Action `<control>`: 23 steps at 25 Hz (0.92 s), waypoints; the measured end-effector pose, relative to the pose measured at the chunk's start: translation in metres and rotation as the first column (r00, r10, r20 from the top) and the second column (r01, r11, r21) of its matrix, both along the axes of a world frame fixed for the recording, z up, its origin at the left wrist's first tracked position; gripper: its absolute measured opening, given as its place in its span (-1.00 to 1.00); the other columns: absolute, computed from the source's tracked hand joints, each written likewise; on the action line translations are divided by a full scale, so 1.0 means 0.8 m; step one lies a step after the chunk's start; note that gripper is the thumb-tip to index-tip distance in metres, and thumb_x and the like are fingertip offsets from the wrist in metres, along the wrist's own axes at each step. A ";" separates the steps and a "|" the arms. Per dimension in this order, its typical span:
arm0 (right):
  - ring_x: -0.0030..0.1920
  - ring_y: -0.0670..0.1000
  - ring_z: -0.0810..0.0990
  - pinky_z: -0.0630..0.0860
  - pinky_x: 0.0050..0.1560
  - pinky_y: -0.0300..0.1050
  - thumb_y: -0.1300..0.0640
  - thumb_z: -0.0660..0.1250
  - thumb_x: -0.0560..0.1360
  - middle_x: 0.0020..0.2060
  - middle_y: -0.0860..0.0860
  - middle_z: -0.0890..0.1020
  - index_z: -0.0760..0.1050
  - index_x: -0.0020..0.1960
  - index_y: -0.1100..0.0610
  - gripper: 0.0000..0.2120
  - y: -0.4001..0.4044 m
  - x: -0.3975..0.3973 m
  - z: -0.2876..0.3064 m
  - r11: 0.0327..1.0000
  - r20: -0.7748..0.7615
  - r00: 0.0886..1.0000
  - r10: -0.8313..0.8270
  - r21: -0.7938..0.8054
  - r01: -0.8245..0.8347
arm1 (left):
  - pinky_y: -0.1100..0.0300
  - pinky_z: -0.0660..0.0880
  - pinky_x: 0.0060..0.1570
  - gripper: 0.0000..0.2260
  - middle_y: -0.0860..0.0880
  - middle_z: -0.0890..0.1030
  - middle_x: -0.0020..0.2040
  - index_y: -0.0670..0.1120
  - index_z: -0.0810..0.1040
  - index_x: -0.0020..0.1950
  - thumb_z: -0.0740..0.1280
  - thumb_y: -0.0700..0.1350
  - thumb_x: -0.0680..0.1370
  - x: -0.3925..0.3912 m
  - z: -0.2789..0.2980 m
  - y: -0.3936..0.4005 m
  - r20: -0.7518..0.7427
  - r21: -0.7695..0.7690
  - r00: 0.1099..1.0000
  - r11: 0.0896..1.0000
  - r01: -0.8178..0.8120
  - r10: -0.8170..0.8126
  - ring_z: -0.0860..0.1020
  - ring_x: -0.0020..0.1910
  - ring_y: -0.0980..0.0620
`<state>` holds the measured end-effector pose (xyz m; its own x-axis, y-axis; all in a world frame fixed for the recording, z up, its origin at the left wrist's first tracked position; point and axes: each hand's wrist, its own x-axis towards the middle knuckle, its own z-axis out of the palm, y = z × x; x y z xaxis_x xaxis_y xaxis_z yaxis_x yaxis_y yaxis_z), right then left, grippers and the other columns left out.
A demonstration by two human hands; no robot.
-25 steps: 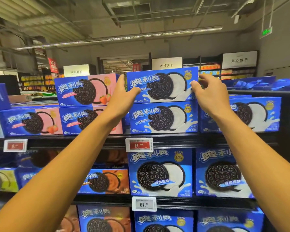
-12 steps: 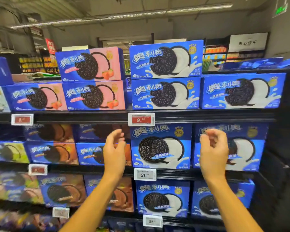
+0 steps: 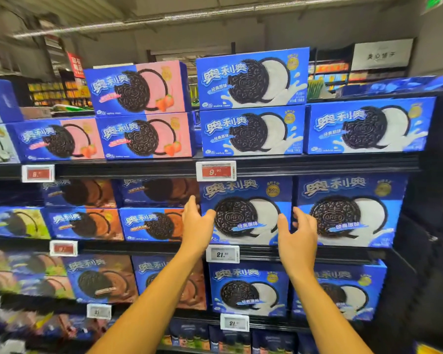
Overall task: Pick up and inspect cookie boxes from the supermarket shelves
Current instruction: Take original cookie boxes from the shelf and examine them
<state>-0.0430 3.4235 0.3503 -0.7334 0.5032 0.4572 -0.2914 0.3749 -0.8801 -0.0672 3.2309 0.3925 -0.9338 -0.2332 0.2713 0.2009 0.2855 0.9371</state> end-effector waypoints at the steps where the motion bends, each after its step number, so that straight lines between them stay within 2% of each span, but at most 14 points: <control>1: 0.23 0.10 0.47 0.44 0.24 0.06 0.05 0.27 0.64 0.26 0.06 0.43 0.39 0.46 0.21 -0.56 0.000 -0.001 -0.001 1.000 0.015 1.000 -0.001 0.009 0.000 | -0.08 0.20 0.47 -0.44 -0.11 0.29 0.52 -0.13 0.16 0.57 0.26 -0.20 0.59 -0.001 0.001 -0.001 0.004 -0.001 1.000 1.000 0.006 -0.006 0.26 0.49 -0.07; 3: 0.22 0.10 0.47 0.43 0.23 0.05 0.07 0.27 0.64 0.20 0.00 0.41 0.38 0.48 0.22 -0.55 -0.002 -0.001 -0.002 1.000 0.023 1.000 0.008 -0.008 -0.008 | -0.08 0.22 0.46 -0.47 -0.10 0.33 0.50 -0.14 0.23 0.55 0.26 -0.22 0.59 -0.003 0.003 0.000 -0.010 0.003 1.000 1.000 0.019 -0.019 0.30 0.46 -0.08; 5: 0.20 0.03 0.46 0.40 0.14 -0.05 0.10 0.28 0.64 0.15 -0.06 0.39 0.37 0.49 0.21 -0.55 -0.003 -0.002 -0.001 0.998 0.012 1.000 0.015 -0.054 -0.014 | 0.02 0.24 0.44 -0.48 -0.08 0.33 0.50 -0.15 0.24 0.54 0.26 -0.24 0.58 -0.001 0.008 0.001 -0.012 0.028 1.000 0.999 0.026 -0.025 0.32 0.43 -0.03; 7: 0.14 -0.02 0.45 0.34 0.09 -0.13 0.12 0.28 0.64 0.14 -0.08 0.40 0.40 0.48 0.20 -0.57 -0.001 -0.005 -0.001 0.997 0.004 1.000 0.012 -0.075 -0.011 | 0.15 0.26 0.33 -0.48 -0.07 0.33 0.49 -0.15 0.24 0.54 0.26 -0.24 0.58 0.000 0.011 0.000 -0.006 0.040 1.000 0.999 0.027 -0.027 0.35 0.36 0.02; 12: 0.10 -0.05 0.48 0.36 0.09 -0.18 0.17 0.29 0.63 0.15 -0.06 0.46 0.49 0.40 0.22 -0.65 0.005 -0.006 0.002 0.995 -0.047 0.999 -0.025 -0.102 0.020 | 0.23 0.17 0.25 -0.43 -0.02 0.19 0.57 -0.11 0.13 0.58 0.26 -0.18 0.61 0.000 0.010 -0.002 0.003 0.015 0.999 0.999 0.038 -0.038 0.22 0.49 0.01; 14: 0.07 -0.05 0.50 0.39 0.04 -0.23 0.18 0.30 0.63 0.14 -0.05 0.49 0.53 0.34 0.23 -0.70 0.006 -0.004 0.001 0.991 -0.067 0.997 -0.046 -0.127 0.037 | 0.23 0.20 0.22 -0.44 0.00 0.20 0.54 -0.10 0.14 0.58 0.25 -0.18 0.61 0.005 0.012 -0.003 -0.014 -0.009 0.999 0.999 0.045 -0.045 0.27 0.41 0.06; 15: 0.05 -0.05 0.51 0.40 0.00 -0.32 0.20 0.29 0.63 0.13 -0.04 0.50 0.55 0.30 0.22 -0.73 0.006 -0.001 0.001 0.990 -0.080 0.995 -0.057 -0.137 0.045 | 0.22 0.23 0.19 -0.47 0.02 0.24 0.50 -0.10 0.17 0.56 0.24 -0.18 0.61 0.008 0.013 -0.004 -0.026 -0.016 0.998 0.999 0.048 -0.049 0.31 0.32 0.11; 17: 0.00 -0.08 0.52 0.38 -0.10 -0.49 0.22 0.30 0.62 0.08 -0.02 0.54 0.60 0.18 0.19 -0.82 0.006 0.005 0.001 0.987 -0.112 0.991 -0.079 -0.148 0.062 | 0.16 0.30 0.17 -0.62 0.15 0.33 0.28 0.01 0.35 0.41 0.22 -0.21 0.61 0.013 0.012 -0.007 -0.062 -0.031 0.996 0.998 0.059 -0.061 0.39 0.10 0.23; 18: -0.03 -0.12 0.52 0.38 -0.12 -0.52 0.23 0.31 0.61 0.06 0.00 0.56 0.61 0.12 0.15 -0.86 0.005 0.009 0.001 0.986 -0.128 0.988 -0.085 -0.155 0.065 | 0.14 0.34 0.18 -0.70 0.23 0.33 0.16 0.11 0.40 0.23 0.22 -0.23 0.60 0.017 0.012 -0.009 -0.069 -0.036 0.995 0.997 0.063 -0.066 0.42 0.00 0.32; 19: -0.06 -0.19 0.52 0.38 -0.12 -0.52 0.23 0.31 0.61 0.03 0.01 0.57 0.61 0.07 0.11 -0.88 0.005 0.013 0.001 0.985 -0.140 0.986 -0.085 -0.164 0.061 | 0.14 0.36 0.18 -0.70 0.26 0.32 0.08 0.19 0.39 0.10 0.22 -0.25 0.59 0.020 0.012 -0.010 -0.071 -0.044 0.995 0.997 0.062 -0.065 0.43 -0.05 0.39; 20: -0.07 -0.24 0.54 0.39 -0.12 -0.52 0.24 0.32 0.60 -0.01 0.00 0.57 0.60 0.04 0.07 -0.88 0.005 0.018 0.000 0.983 -0.150 0.986 -0.078 -0.176 0.051 | 0.18 0.36 0.14 -0.68 0.24 0.32 0.06 0.21 0.38 0.08 0.23 -0.25 0.59 0.025 0.011 -0.011 -0.075 -0.046 0.995 0.997 0.065 -0.068 0.43 -0.06 0.45; 21: -0.08 -0.29 0.54 0.40 -0.12 -0.52 0.24 0.33 0.60 -0.03 -0.02 0.56 0.60 0.03 0.06 -0.88 0.006 0.022 -0.002 0.981 -0.157 0.985 -0.067 -0.190 0.037 | 0.24 0.35 0.10 -0.68 0.18 0.35 0.11 0.18 0.41 0.16 0.24 -0.25 0.59 0.029 0.007 -0.014 -0.079 -0.044 0.994 0.996 0.072 -0.075 0.44 -0.03 0.43; 23: -0.09 -0.36 0.54 0.42 -0.13 -0.53 0.25 0.34 0.59 -0.05 -0.04 0.56 0.60 0.02 0.06 -0.88 0.006 0.032 -0.009 0.974 -0.166 0.985 -0.041 -0.225 0.003 | 0.24 0.37 0.12 -0.58 0.01 0.39 0.26 0.00 0.40 0.40 0.27 -0.28 0.57 0.039 -0.002 -0.021 -0.072 -0.022 0.995 0.998 0.064 -0.065 0.48 0.10 0.20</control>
<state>-0.0177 3.4282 0.3432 -0.6429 0.6215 0.4478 -0.4366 0.1831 -0.8809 -0.0364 3.2144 0.3909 -0.9243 -0.1670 0.3433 0.2872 0.2881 0.9135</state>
